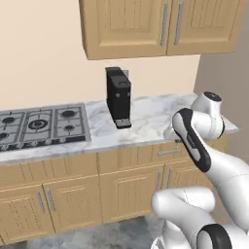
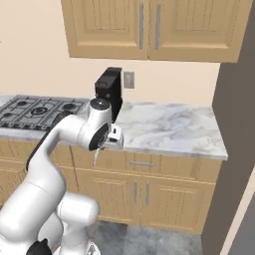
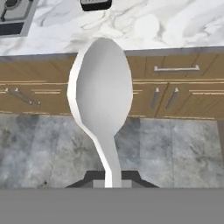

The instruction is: Take the fork and place it on the left side of the plate. Then take the spoon and place it on the right side of the plate. Make sure they're directly next to the plate.

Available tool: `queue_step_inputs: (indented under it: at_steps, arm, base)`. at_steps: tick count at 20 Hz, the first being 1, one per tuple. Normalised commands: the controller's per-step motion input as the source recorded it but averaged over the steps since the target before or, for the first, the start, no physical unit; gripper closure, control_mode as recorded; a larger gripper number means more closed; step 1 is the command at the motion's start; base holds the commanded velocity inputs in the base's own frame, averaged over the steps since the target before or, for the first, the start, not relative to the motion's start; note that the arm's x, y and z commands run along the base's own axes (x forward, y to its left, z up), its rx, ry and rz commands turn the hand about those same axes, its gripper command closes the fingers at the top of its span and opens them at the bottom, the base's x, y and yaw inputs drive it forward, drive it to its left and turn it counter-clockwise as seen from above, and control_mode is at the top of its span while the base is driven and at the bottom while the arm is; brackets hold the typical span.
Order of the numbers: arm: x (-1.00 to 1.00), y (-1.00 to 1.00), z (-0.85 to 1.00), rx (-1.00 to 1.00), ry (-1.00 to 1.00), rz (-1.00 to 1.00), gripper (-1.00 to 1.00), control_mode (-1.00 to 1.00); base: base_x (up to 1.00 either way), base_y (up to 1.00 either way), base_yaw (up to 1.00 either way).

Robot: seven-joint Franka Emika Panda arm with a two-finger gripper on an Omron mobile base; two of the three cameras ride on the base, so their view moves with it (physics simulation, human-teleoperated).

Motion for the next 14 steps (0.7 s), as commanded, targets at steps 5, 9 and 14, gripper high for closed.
queue_step_inputs:
  at_steps: [5, 9, 14]
  arm:
    - [0.0, 0.0, 0.0, 0.0, 0.0, 0.0, 1.0, 1.0]
    - [0.0, 0.0, 0.0, 0.0, 0.0, 0.0, 1.0, 1.0]
    - [0.0, 0.0, 0.0, 0.0, 0.0, 0.0, 1.0, 1.0]
  base:
    - [-0.76, 0.79, 0.51]
    - [-0.18, 0.81, 0.79]
    - [-0.11, 0.39, 0.83]
